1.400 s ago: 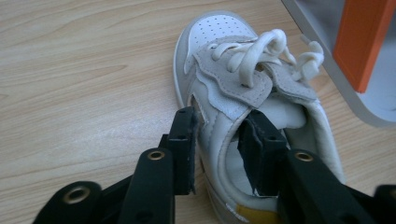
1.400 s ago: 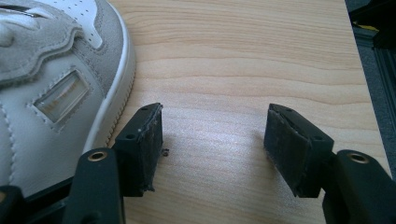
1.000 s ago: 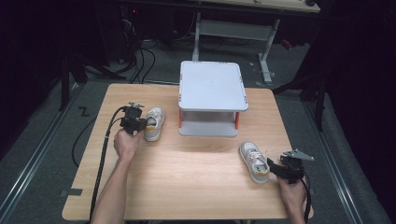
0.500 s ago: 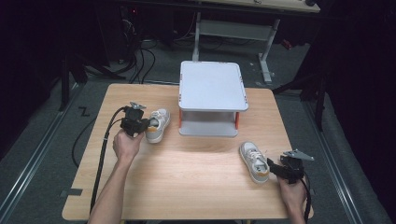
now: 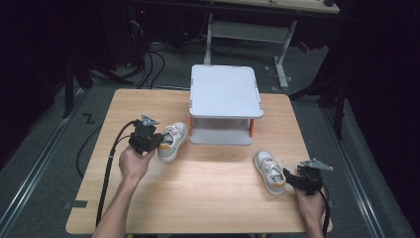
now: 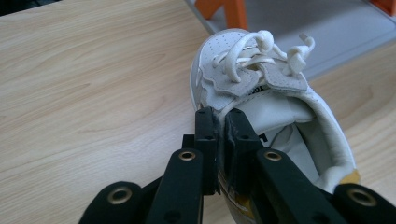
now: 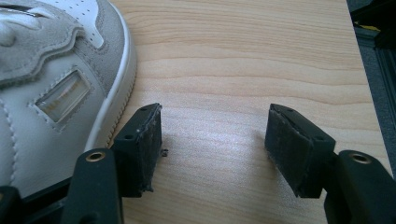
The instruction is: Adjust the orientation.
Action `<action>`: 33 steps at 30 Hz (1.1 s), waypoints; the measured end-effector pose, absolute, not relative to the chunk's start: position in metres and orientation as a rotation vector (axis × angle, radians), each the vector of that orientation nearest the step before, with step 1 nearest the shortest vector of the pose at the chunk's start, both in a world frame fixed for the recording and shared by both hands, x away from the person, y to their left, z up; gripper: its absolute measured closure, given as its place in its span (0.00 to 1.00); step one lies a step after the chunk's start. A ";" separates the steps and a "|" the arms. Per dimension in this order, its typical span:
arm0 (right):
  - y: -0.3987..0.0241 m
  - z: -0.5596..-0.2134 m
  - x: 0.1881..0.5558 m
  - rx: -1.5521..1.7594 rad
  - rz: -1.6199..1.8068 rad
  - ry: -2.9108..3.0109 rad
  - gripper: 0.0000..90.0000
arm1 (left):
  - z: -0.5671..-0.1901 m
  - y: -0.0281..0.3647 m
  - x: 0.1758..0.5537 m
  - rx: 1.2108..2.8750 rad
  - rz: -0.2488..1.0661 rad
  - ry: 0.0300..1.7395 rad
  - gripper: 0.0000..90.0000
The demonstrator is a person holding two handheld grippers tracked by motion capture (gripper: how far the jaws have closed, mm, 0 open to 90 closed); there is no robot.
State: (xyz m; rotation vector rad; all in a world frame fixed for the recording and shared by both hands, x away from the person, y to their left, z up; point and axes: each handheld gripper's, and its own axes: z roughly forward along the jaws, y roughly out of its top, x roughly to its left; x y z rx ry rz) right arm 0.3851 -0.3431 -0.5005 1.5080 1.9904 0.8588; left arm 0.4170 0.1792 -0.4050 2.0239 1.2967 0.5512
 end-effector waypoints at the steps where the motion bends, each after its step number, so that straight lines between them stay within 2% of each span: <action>1: -0.343 -0.500 0.385 1.505 0.859 1.992 0.40 | -0.405 0.177 0.415 2.024 0.547 1.290 0.94; 20: -0.343 -0.501 0.385 1.505 0.858 1.992 0.40 | -0.420 0.124 0.398 2.059 0.462 1.243 0.94; 33: -0.343 -0.501 0.385 1.504 0.857 1.993 0.40 | -0.427 0.076 0.397 2.141 0.524 1.240 0.94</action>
